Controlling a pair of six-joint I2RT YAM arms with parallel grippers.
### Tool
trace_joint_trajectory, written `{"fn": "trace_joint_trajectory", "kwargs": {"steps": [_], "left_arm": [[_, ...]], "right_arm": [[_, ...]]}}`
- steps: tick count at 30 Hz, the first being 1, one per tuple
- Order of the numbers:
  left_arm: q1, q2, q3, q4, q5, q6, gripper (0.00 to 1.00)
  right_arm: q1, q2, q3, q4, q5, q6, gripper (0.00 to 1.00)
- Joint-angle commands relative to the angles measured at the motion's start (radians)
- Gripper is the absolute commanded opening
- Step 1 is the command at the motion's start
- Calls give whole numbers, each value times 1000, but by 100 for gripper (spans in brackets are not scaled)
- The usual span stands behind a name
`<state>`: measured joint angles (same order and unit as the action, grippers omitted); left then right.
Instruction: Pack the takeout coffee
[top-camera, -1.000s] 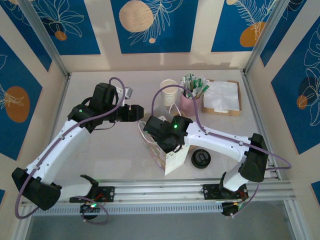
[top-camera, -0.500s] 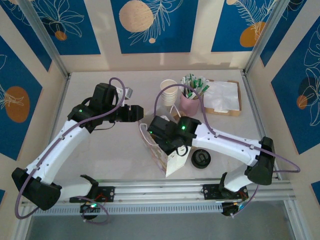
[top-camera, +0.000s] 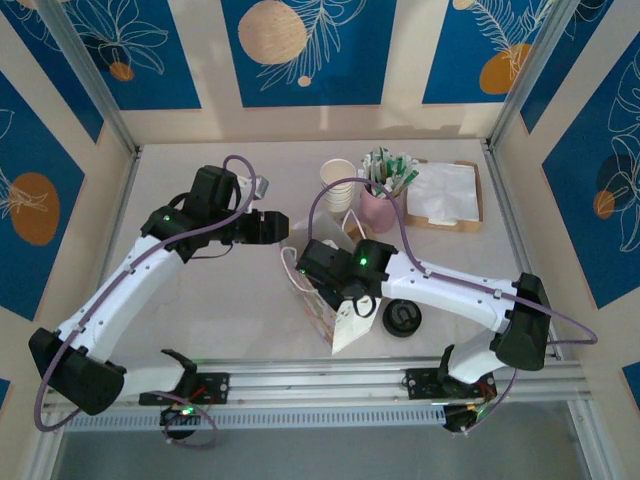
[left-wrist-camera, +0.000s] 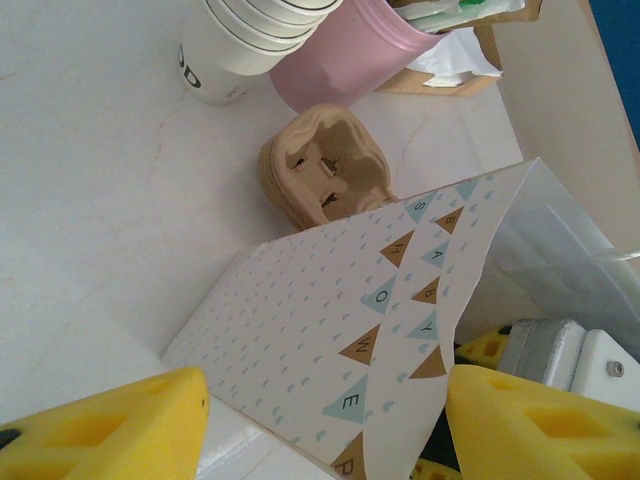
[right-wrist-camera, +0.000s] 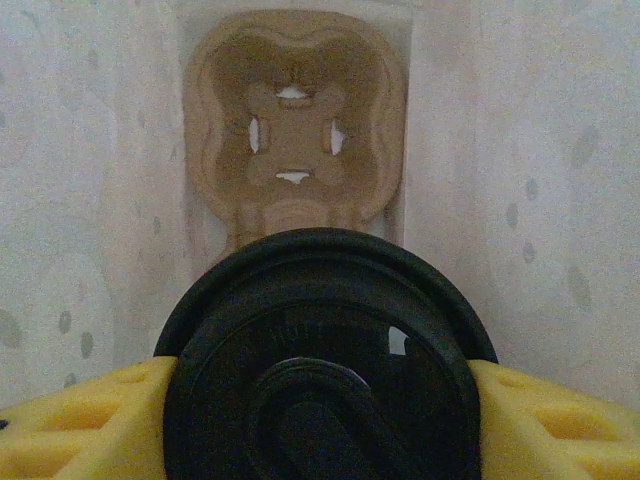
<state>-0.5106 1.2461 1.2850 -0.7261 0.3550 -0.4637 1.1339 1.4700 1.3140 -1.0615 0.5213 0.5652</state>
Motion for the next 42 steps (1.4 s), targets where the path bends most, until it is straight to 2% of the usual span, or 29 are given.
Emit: {"fn": "trace_joint_trajectory", "kwargs": {"steps": [1, 11, 17, 26, 36, 42], "left_arm": [[9, 8, 1, -35, 0, 20, 64], [4, 13, 8, -43, 2, 24, 63], [3, 11, 15, -45, -6, 25, 64], [3, 19, 13, -40, 2, 21, 64], [1, 30, 1, -28, 6, 10, 61], [1, 28, 2, -31, 2, 11, 59]], "right_arm": [[13, 32, -34, 2, -14, 1, 31], [30, 28, -30, -12, 1, 8, 32], [41, -17, 34, -6, 73, -15, 31], [31, -62, 48, 131, 209, -86, 32], [-22, -15, 13, 281, 215, -150, 31], [-49, 20, -12, 327, 171, -163, 31]]}}
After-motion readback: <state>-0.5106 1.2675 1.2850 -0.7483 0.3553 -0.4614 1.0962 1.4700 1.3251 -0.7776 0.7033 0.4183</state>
